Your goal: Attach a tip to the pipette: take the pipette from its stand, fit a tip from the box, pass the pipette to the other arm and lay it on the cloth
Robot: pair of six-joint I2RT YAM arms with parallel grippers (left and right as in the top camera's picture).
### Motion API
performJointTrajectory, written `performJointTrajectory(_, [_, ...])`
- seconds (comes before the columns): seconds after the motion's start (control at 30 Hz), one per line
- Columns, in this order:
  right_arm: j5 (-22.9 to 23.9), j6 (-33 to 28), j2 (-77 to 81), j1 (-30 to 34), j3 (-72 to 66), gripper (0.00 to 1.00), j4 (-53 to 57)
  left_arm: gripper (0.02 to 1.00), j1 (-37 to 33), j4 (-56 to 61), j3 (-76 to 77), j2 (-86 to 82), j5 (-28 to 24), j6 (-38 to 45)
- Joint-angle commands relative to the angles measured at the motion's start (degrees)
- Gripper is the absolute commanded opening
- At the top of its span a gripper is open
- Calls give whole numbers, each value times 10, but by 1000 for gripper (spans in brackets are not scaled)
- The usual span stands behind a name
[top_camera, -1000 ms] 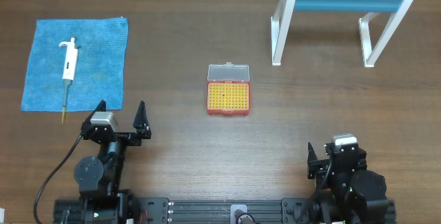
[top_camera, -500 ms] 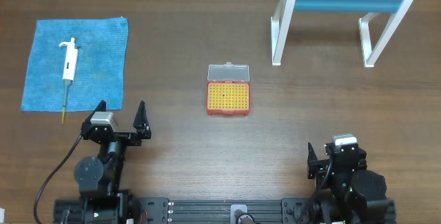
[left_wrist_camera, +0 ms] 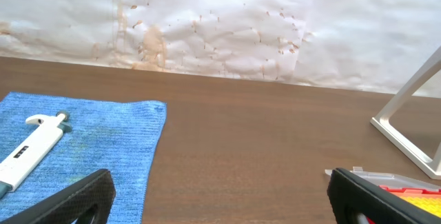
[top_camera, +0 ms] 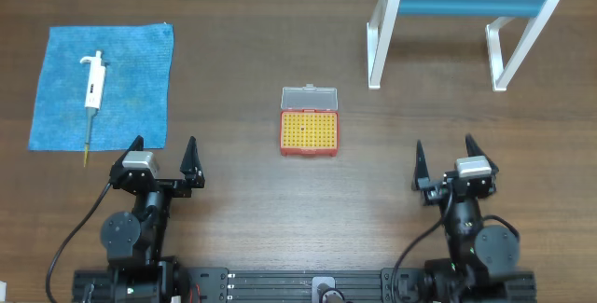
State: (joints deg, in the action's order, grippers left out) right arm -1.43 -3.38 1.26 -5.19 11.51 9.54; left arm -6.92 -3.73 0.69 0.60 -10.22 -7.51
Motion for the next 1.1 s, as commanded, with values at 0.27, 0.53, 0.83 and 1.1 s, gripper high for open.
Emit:
performJointTrajectory(0.27, [-11,3,-12,1,-113,790,-55,996,2,1,-4,-4,6,7])
performJointTrajectory(0.53, [-11,3,-12,2,-113,790,-55,998,2,1,-4,-4,6,7])
performJointTrajectory(0.83, [-11,3,-12,2,-113,792,-55,998,2,1,-4,-4,6,7])
performJointTrajectory(1.1, [-11,3,-12,1,-113,790,-55,998,2,1,-4,-4,6,7])
